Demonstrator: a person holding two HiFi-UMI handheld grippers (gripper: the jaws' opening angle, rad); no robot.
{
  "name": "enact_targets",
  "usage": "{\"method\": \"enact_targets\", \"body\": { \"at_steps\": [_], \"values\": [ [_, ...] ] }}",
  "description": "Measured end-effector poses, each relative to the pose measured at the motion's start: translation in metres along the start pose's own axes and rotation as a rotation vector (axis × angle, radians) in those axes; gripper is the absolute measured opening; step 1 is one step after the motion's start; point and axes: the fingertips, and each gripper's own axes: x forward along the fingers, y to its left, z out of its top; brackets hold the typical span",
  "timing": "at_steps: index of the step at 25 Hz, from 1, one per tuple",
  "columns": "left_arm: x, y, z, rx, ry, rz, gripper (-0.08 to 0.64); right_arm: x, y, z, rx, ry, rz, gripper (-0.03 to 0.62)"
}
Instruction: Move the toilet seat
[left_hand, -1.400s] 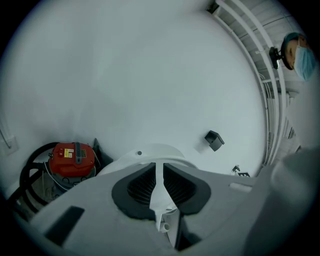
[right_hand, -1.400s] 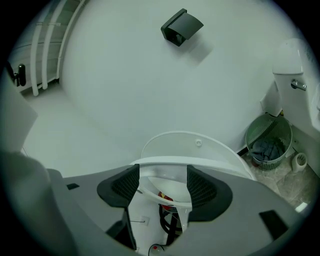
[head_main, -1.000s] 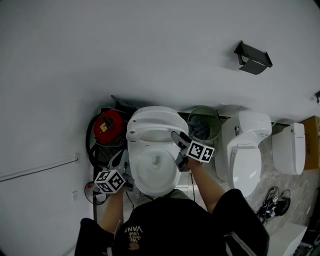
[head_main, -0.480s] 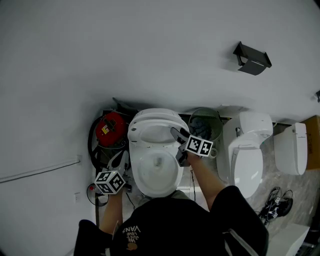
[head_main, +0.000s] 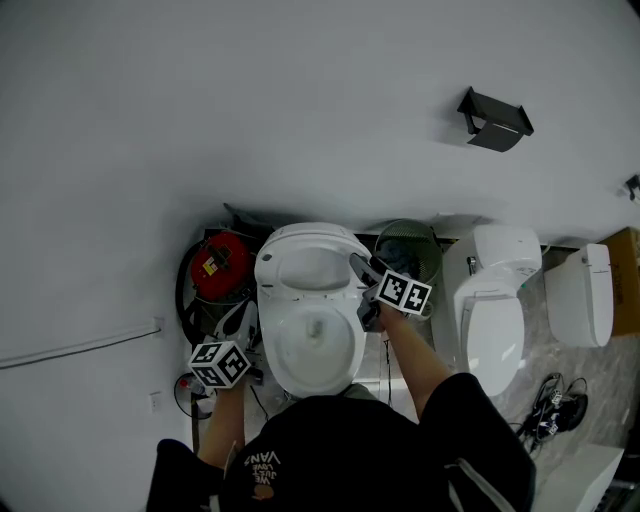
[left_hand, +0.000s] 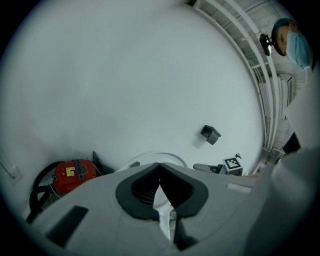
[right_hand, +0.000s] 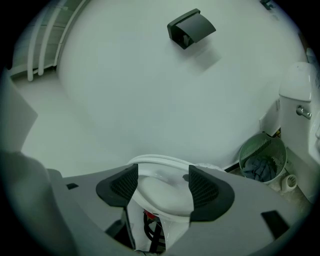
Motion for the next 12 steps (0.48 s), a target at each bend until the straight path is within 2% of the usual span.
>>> {"method": "enact_targets", "body": {
  "at_steps": [6,12],
  "values": [
    [0.002,-0.012,0.003,0.002,0.002,-0.054,0.000,-0.028,0.001,0.006,-0.005,-0.054,-0.029,0.284],
    [-0.002,-0.030,0.018,0.063,-0.011,-0.122,0.000,-0.071,0.018,0.020,-0.082,-0.180,-0.085,0.193]
  ]
}}
